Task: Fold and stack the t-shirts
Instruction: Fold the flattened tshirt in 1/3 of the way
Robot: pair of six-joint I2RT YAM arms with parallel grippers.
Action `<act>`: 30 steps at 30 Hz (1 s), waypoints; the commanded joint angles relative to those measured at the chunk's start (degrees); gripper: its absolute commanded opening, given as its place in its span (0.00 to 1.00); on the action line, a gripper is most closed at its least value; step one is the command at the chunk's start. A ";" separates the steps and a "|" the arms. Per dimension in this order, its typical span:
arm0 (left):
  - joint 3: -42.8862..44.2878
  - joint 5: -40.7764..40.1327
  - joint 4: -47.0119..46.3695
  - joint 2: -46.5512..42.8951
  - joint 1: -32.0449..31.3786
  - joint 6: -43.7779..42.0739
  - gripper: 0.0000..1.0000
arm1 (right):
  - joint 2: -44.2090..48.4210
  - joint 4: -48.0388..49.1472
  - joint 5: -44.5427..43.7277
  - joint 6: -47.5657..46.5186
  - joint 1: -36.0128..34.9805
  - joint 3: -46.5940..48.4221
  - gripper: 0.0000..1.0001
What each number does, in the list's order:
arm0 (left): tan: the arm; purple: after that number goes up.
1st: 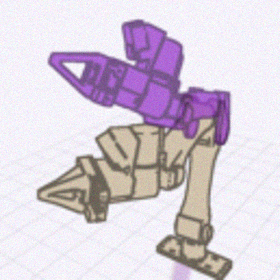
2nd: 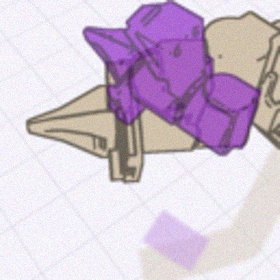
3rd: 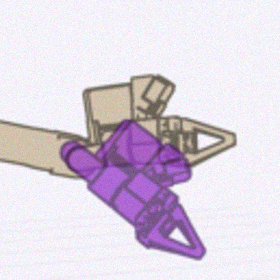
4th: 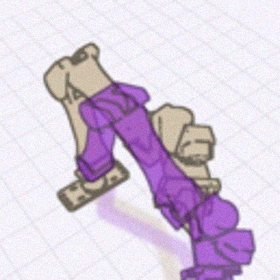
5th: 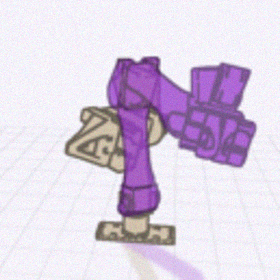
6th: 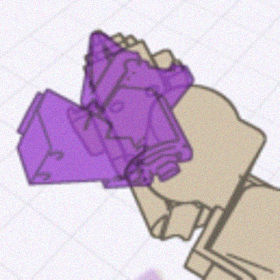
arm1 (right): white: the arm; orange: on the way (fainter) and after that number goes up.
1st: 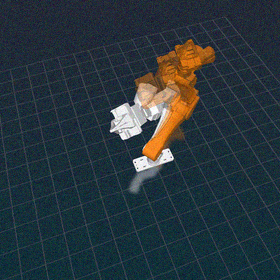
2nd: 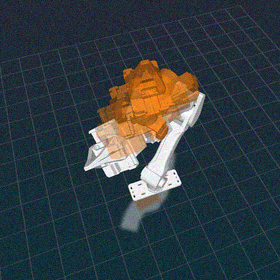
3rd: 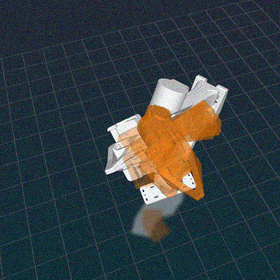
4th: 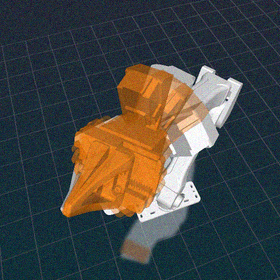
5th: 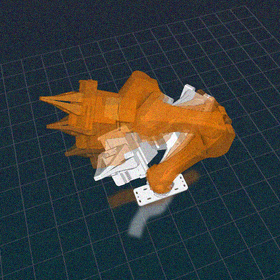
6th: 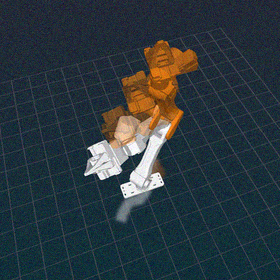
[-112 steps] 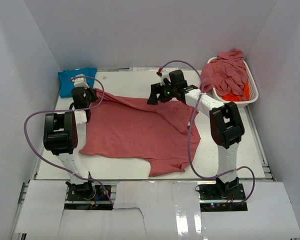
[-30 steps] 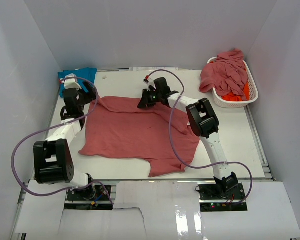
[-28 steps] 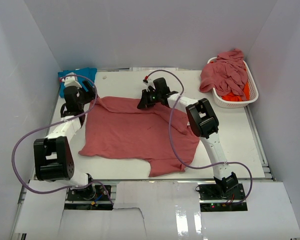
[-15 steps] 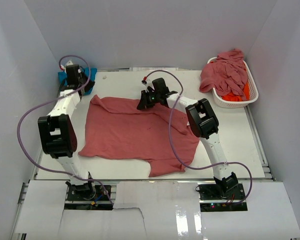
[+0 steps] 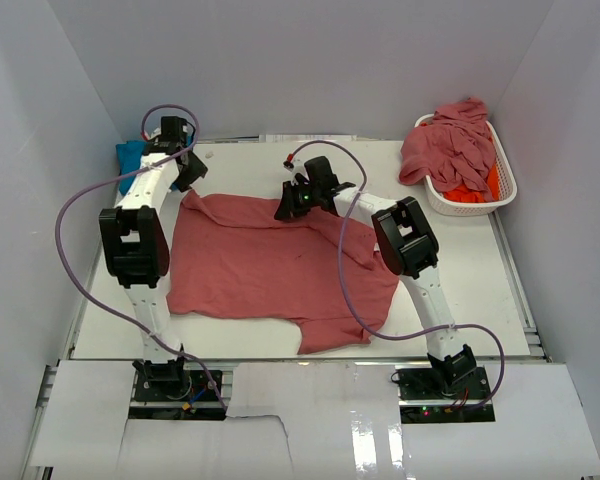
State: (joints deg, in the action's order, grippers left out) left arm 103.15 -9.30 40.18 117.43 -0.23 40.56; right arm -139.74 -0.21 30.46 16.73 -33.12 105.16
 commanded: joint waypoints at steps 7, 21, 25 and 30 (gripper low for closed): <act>7.32 -11.09 11.57 2.98 -3.11 3.13 0.54 | 2.98 -3.31 -1.10 -1.88 -0.36 -1.80 0.08; 16.02 -19.44 17.91 8.96 -5.31 3.65 0.51 | 3.16 -2.96 -1.10 -2.14 -0.45 -2.69 0.08; 16.55 -19.97 17.91 9.57 -5.57 3.65 0.51 | 3.42 -2.96 -1.10 -2.23 -0.45 -2.86 0.08; 17.78 -19.88 17.91 10.89 -5.66 3.21 0.51 | 3.77 -3.22 -1.28 -2.58 -0.45 -3.12 0.08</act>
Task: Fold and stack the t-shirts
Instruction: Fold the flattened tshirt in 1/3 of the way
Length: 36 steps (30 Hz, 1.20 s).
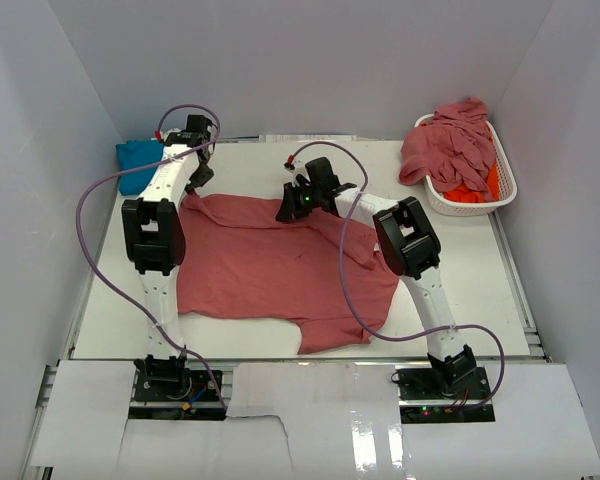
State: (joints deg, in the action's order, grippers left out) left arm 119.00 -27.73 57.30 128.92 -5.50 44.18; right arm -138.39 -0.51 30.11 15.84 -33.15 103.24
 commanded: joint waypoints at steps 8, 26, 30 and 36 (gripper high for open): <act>1.94 -2.42 0.97 -0.34 -0.66 -0.41 0.52 | 2.51 -2.65 -0.75 -1.68 -0.43 -1.73 0.08; 1.50 -2.51 1.06 1.07 -0.66 -0.94 0.37 | 3.39 -2.12 -0.84 -1.86 -0.43 -3.13 0.08; 0.97 -2.25 1.06 1.15 -0.66 -1.03 0.36 | 3.56 -2.04 -0.84 -1.95 -0.43 -3.22 0.08; -0.79 -2.86 0.97 0.36 -0.66 -1.47 0.18 | 3.83 -1.51 -0.58 -1.77 -0.43 -3.92 0.08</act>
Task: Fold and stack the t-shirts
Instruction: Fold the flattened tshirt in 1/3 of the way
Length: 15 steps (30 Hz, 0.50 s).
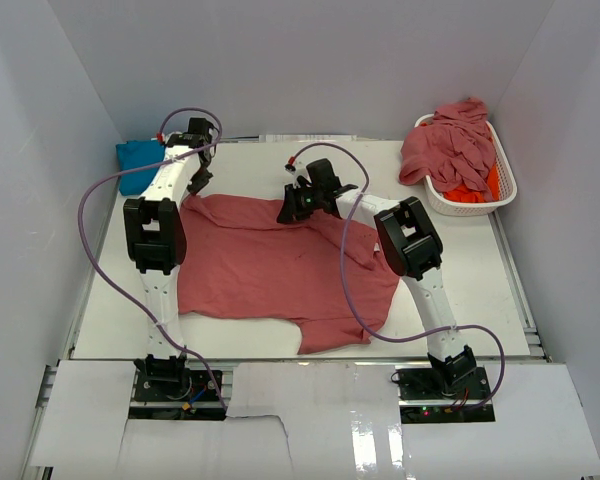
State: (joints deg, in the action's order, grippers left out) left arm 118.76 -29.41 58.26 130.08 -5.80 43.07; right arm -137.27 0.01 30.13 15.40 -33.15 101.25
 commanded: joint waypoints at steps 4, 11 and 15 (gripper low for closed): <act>-1.86 -1.79 0.10 -1.32 -0.35 -0.71 0.07 | 2.89 -1.33 -0.51 -1.07 -0.43 -2.81 0.08; -6.25 -2.93 0.01 -4.13 -0.26 0.00 0.00 | 3.41 -0.98 -0.51 -0.98 -0.43 -3.87 0.08; -8.54 -2.58 0.01 -5.54 -0.17 0.52 0.00 | 3.68 -1.06 -0.60 -0.90 -0.43 -4.13 0.08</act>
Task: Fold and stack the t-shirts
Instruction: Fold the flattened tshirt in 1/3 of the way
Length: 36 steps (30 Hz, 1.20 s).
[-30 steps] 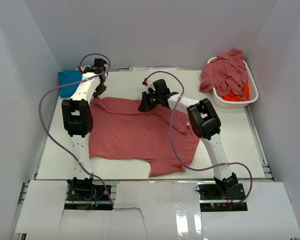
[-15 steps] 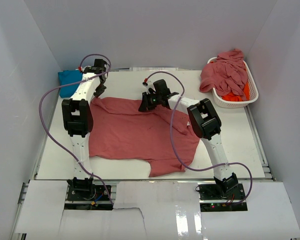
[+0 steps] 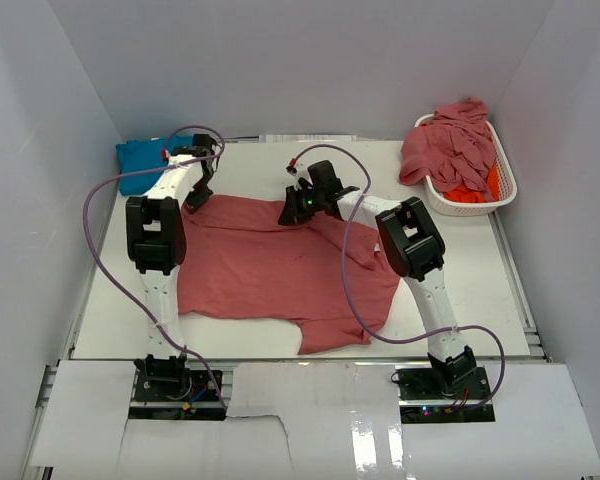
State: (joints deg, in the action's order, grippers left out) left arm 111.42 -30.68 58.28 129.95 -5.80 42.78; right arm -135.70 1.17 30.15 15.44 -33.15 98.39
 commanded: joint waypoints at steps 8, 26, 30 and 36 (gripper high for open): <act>-3.75 -1.93 -0.01 -6.55 0.09 0.81 0.00 | 2.90 -1.87 -0.62 -0.94 -0.43 -2.59 0.08; -5.59 -4.39 -1.24 -8.04 2.46 -1.48 0.01 | 3.16 -1.87 -0.62 -0.94 -0.52 -2.68 0.08; -8.14 -3.60 -2.38 -9.19 2.99 -1.48 0.06 | 3.07 -2.40 -0.71 -0.94 -0.52 -2.06 0.08; -10.51 -2.20 -2.91 -10.42 3.43 -1.13 0.03 | 3.07 -2.75 -0.88 -0.94 -0.52 -1.53 0.08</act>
State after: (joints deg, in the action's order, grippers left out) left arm 101.71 -33.12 56.23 125.21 -2.98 41.60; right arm -134.63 1.43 30.13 15.44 -33.19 96.66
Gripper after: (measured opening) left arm 0.084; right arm 0.078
